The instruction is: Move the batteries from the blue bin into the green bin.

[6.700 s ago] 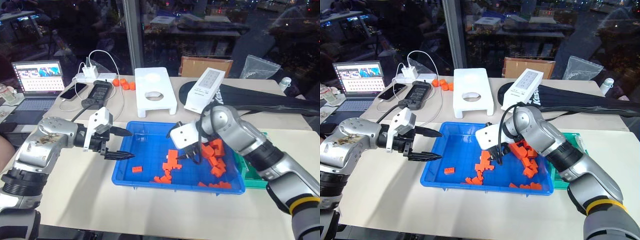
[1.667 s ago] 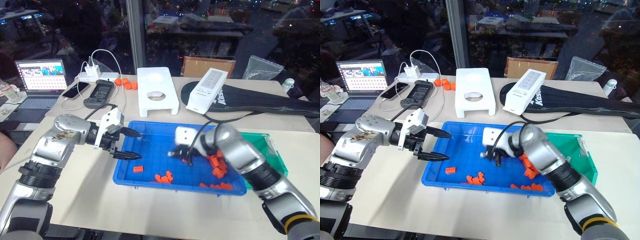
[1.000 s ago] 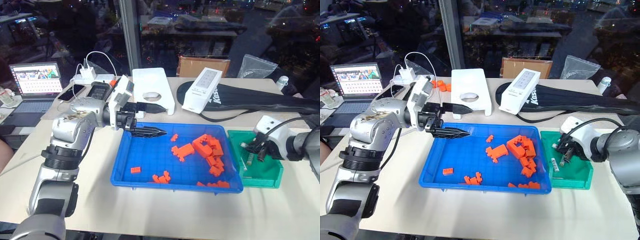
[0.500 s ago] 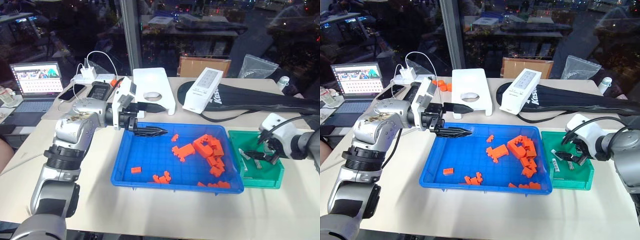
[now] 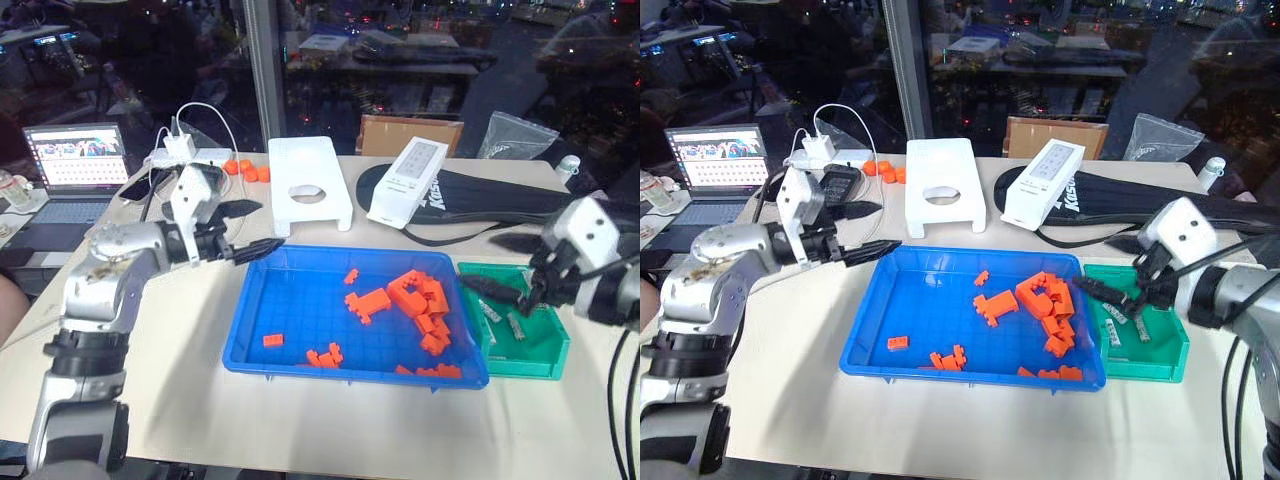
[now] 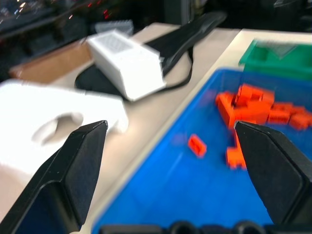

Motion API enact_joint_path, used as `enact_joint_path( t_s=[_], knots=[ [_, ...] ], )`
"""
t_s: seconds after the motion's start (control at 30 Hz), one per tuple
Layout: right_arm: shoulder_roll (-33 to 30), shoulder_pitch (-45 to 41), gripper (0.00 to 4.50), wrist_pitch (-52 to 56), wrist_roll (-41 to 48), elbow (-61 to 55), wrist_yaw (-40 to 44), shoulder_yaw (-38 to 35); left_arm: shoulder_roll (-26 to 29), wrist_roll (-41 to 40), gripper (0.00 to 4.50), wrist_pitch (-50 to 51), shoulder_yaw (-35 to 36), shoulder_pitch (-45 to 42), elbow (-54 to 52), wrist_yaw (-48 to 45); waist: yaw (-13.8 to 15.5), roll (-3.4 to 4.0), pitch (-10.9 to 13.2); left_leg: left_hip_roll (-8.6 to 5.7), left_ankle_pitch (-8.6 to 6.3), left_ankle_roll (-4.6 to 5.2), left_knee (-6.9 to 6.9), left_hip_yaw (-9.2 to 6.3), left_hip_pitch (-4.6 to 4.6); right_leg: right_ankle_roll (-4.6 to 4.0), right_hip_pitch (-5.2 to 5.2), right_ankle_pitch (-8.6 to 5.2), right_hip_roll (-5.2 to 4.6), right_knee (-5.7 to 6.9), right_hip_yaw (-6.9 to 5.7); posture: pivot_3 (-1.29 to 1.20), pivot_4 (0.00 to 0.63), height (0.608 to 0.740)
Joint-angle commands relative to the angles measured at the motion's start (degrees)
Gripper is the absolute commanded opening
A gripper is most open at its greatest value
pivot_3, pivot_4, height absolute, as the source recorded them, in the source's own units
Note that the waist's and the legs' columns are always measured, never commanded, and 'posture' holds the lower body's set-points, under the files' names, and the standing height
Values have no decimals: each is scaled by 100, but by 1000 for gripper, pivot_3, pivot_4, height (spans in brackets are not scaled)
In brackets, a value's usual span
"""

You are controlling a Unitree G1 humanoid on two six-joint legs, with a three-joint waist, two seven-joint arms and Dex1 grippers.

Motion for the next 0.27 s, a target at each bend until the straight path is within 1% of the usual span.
enact_joint_path(
  t_s=[0.03, 0.17, 0.27],
  knots=[
    [13, 255, 4479, -46, 13, -120, -266, -149, 215, -271, 4500, 440, 226, 174, -206, 15, 11, -7, 4, -1, 0, -1, 1, 0, 1, 6, 1, -4, -1, -1, -1, 0, 150, 731],
    [-104, 507, 4479, -296, -181, 9, -391, -108, 240, 10, 4500, 214, 105, 355, -79, 182, 20, -6, 4, -1, 1, -2, 1, 0, 0, 17, -3, -11, -2, -4, -1, 0, 150, 731],
    [-47, 521, 4479, -442, -207, 170, -459, -117, 158, 20, 4500, 289, 39, 345, 7, 269, 19, -6, 4, 0, 0, -2, -4, 0, 0, 16, -2, -10, -2, -12, -1, 0, 150, 731]
  ],
)
